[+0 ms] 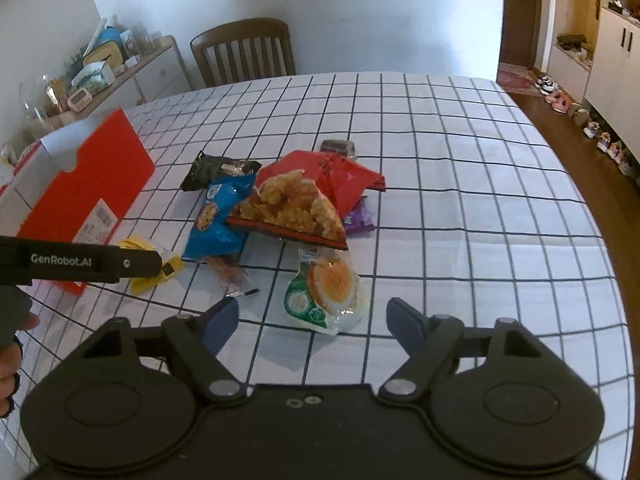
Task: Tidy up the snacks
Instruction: 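Grasp the yellow M&M's bag with left tool while right tool grasps the green bread packet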
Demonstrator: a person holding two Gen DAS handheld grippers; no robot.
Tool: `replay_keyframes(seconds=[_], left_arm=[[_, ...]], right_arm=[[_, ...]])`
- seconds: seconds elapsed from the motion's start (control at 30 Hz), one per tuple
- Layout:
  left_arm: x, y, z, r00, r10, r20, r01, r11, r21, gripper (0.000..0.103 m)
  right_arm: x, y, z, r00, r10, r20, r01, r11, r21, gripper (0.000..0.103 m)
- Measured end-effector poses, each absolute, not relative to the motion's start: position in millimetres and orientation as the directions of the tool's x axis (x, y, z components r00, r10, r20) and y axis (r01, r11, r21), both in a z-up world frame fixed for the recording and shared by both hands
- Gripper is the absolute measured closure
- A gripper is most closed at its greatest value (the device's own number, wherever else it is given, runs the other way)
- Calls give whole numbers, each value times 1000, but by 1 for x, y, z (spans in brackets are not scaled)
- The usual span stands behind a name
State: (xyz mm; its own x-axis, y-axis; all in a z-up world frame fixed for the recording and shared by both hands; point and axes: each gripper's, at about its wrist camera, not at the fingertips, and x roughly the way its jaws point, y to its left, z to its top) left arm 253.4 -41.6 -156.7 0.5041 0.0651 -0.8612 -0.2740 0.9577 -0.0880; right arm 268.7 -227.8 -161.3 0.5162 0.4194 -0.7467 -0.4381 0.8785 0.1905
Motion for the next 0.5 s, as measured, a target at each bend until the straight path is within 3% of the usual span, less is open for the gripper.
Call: replay_keyframes(seconds=[0.23, 0.33, 0.4, 0.5], left_arm=[[259, -36, -165, 496, 73, -865, -281, 956, -81, 9], [261, -29, -167, 489, 64, -870, -306, 947, -103, 19], [263, -25, -169, 479, 60, -876, -321, 940, -111, 32], [263, -21, -172, 473, 54, -880, -332, 935, -122, 38]], right_arm=[[283, -218, -173, 501, 428, -752, -452, 871, 195, 34], [288, -215, -176, 502, 427, -752, -452, 871, 193, 39], [291, -213, -178, 504, 421, -754, -447, 874, 190, 42], [296, -212, -180, 510, 407, -758, -428, 884, 186, 46]])
